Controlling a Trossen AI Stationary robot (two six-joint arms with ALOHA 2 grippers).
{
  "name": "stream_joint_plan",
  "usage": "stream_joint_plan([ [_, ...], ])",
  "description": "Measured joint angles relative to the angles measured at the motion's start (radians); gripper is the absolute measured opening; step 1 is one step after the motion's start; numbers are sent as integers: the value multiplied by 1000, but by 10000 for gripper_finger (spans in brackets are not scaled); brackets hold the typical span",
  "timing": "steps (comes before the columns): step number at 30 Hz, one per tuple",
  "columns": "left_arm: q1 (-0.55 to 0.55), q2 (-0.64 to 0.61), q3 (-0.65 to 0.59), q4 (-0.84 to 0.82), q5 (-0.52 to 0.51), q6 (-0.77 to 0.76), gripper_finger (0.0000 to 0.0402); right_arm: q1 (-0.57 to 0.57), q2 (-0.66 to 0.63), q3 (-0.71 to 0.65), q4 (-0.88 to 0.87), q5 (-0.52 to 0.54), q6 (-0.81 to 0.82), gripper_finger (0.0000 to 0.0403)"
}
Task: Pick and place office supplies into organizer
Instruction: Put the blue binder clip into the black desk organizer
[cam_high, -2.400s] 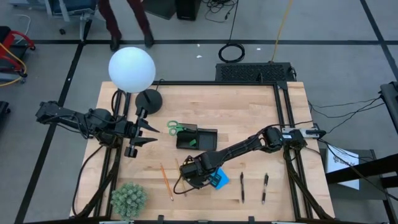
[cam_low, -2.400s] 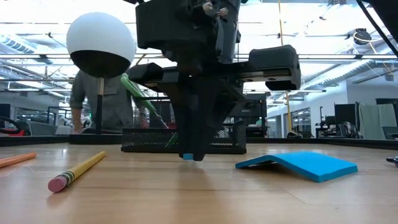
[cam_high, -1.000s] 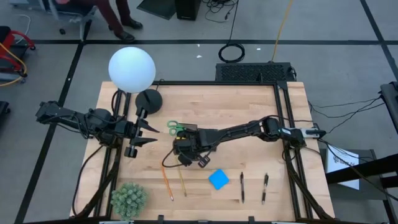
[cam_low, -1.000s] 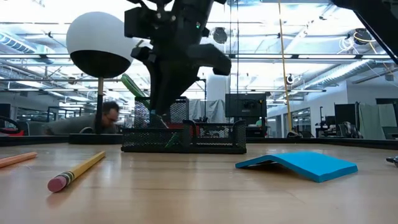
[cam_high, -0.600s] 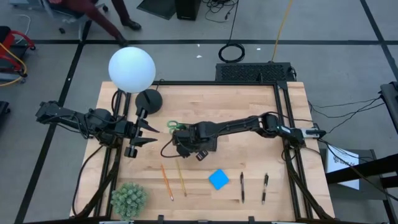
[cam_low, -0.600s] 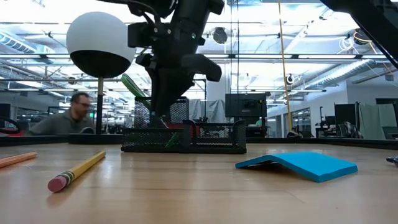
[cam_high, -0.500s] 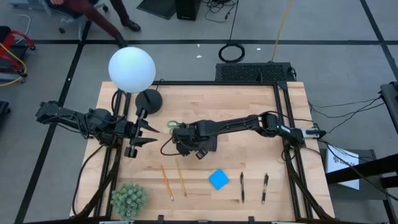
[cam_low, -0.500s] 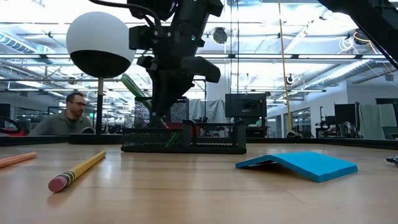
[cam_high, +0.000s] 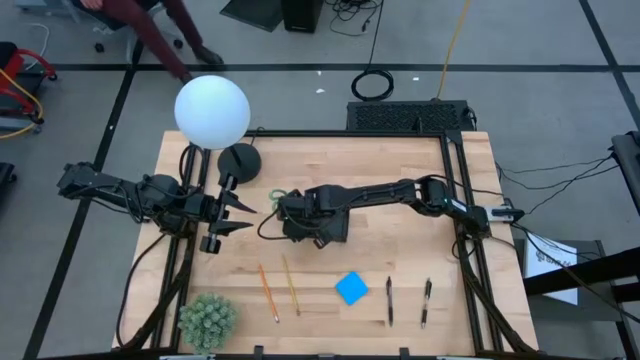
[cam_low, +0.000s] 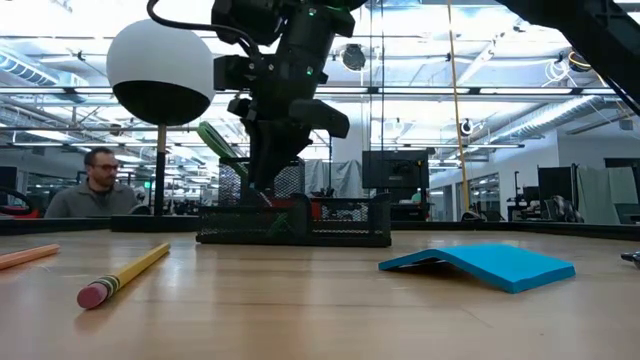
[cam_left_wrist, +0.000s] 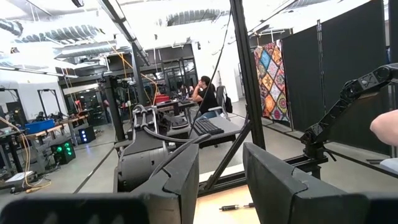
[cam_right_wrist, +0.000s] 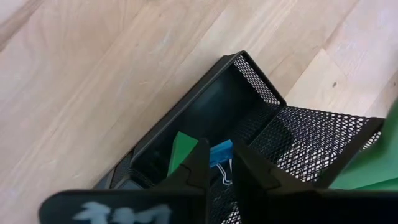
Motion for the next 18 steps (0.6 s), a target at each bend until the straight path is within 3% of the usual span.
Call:
stream_joint_plan([
  [8, 0, 0, 0, 0, 0, 0, 131, 0, 0, 0, 0, 0, 7, 34],
  [18, 0, 0, 0, 0, 0, 0, 131, 0, 1, 0, -16, 2, 19, 70],
])
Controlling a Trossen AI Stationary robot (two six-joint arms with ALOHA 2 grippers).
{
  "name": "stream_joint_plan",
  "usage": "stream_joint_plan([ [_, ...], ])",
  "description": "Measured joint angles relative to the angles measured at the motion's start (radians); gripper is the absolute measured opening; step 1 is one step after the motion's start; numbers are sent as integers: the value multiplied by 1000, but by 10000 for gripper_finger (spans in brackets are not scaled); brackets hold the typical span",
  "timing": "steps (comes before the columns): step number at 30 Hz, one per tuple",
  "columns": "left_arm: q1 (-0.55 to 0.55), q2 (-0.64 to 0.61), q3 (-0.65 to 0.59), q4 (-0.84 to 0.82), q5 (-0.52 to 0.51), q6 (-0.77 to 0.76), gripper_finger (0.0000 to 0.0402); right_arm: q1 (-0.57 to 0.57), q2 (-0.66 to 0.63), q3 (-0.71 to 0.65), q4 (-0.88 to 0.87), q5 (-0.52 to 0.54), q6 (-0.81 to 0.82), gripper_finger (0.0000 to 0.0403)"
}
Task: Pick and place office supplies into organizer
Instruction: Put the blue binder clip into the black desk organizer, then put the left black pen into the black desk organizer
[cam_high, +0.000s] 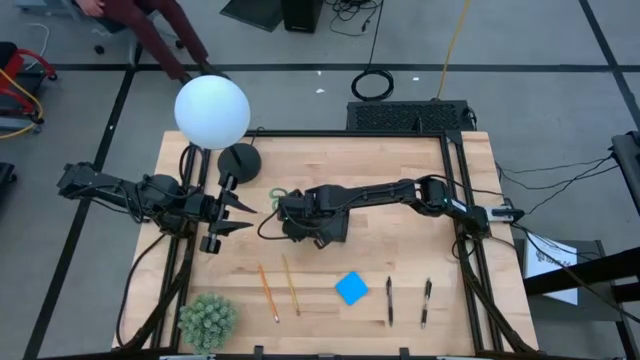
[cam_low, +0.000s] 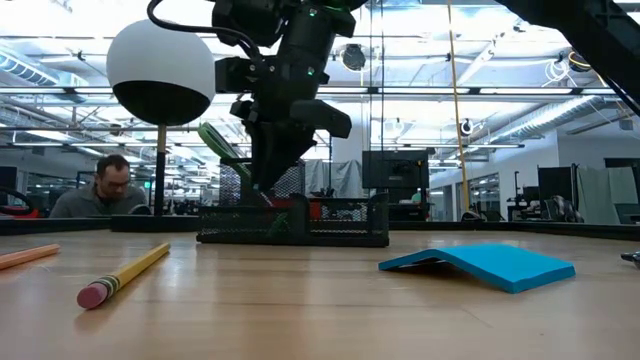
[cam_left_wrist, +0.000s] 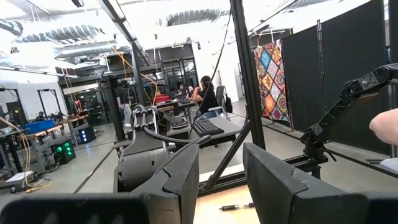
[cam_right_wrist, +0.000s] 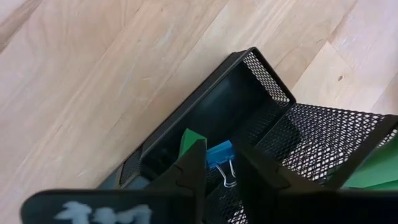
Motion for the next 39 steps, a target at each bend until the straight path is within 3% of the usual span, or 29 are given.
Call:
stream_joint_plan([
  [31, 0, 0, 0, -6, 0, -4, 131, 51, 0, 0, 0, 8, 3, 139],
  [39, -11, 0, 0, -6, 0, 0, 131, 90, 0, 0, -15, 108, 23, 138],
])
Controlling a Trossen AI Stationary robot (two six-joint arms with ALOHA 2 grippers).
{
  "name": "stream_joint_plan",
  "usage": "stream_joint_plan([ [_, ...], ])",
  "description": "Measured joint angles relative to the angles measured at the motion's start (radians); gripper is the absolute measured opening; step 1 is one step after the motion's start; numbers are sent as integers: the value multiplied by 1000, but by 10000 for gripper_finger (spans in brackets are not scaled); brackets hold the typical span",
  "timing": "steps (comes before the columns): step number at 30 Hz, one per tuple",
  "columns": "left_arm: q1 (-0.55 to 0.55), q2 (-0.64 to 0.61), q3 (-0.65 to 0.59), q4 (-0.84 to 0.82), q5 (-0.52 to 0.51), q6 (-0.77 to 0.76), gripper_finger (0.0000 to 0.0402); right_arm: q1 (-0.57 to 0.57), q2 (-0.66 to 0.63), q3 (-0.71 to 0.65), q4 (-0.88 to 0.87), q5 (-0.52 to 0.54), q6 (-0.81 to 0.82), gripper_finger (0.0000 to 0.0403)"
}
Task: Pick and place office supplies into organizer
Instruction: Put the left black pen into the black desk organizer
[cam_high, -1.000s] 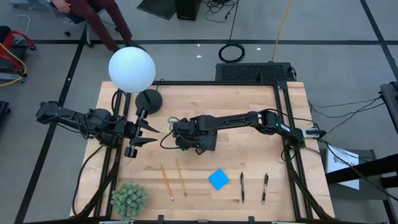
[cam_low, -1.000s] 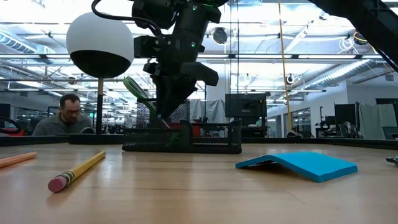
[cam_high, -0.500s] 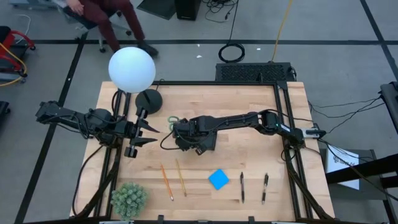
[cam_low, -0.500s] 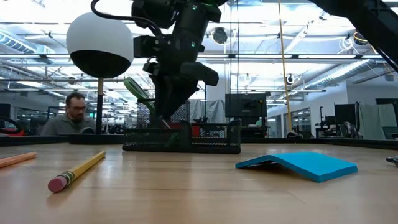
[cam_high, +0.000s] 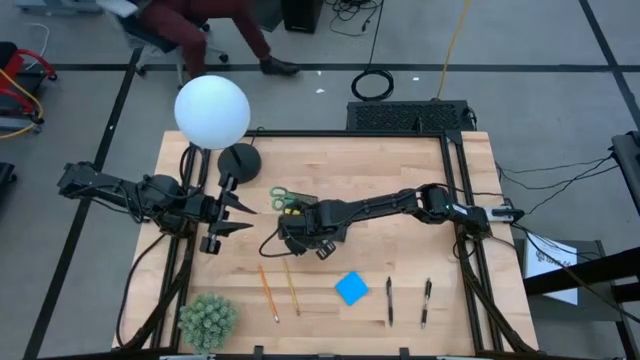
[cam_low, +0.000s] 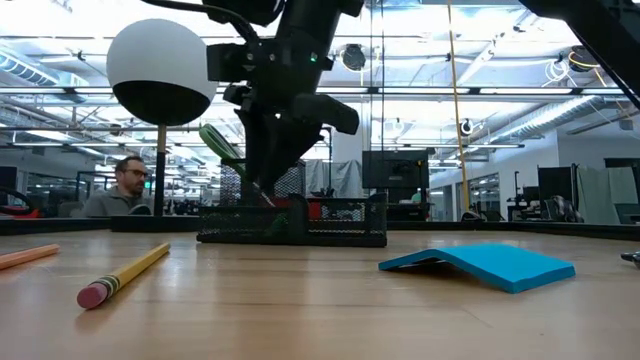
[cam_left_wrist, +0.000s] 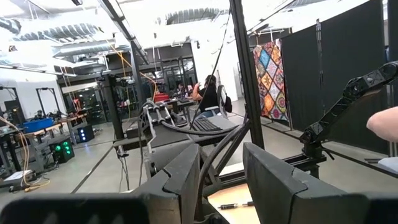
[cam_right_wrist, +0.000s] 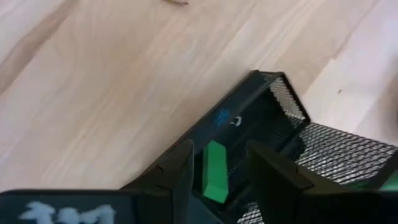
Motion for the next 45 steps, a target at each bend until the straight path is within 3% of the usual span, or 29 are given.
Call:
stream_joint_plan([
  [15, -60, 0, 0, -9, -15, 59, 131, 87, 0, -1, -223, 0, 178, 141],
  [25, -60, -4, 0, -15, -37, 58, 131, 152, -76, -2, -293, -5, 258, 136],
  [35, -75, -9, 0, -22, -37, 66, 131, 178, -170, -1, -318, -161, 387, 138],
  [45, -88, -13, 0, -22, -45, 74, 131, 215, -189, -1, -466, -166, 497, 146],
])
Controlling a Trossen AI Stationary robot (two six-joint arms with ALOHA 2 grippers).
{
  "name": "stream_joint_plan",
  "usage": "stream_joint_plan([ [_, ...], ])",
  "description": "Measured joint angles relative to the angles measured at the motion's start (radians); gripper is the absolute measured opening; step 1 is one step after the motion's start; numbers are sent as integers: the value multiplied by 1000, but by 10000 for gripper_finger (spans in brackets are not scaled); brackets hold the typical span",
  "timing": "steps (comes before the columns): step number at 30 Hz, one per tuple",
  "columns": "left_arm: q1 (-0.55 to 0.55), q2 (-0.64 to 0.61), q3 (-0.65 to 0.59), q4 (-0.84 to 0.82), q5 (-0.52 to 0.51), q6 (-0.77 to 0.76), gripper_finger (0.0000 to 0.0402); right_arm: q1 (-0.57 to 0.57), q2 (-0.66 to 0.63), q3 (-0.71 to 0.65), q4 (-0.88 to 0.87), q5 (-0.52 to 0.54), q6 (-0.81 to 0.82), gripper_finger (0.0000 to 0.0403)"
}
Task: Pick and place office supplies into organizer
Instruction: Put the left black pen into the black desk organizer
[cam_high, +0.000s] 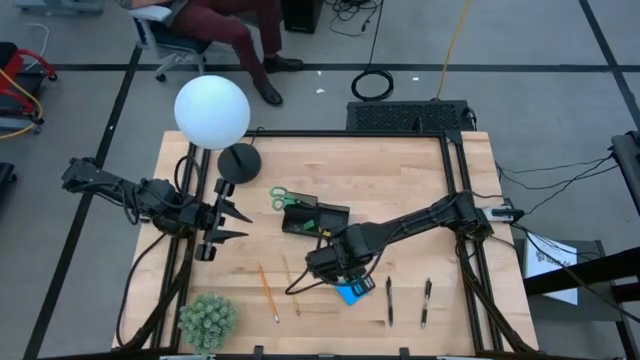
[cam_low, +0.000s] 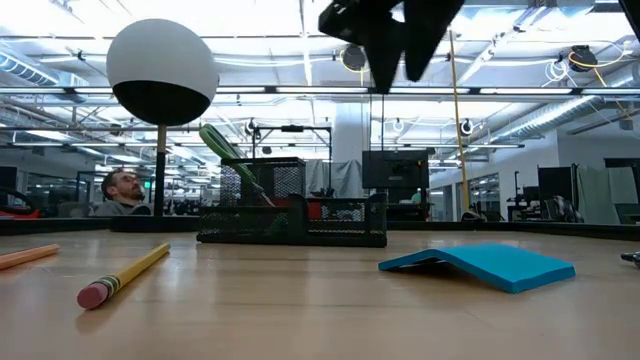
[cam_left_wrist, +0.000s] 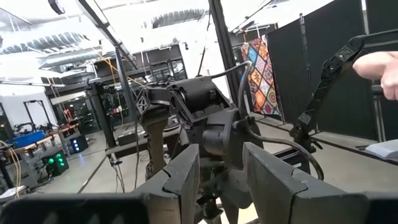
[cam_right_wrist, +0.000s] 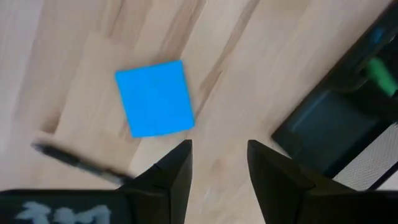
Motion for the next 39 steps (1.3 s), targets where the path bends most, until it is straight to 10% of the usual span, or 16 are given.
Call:
stream_joint_plan([
  [39, 0, -2, 0, -39, -11, 0, 131, 120, -35, -76, -87, 14, 317, 188],
])
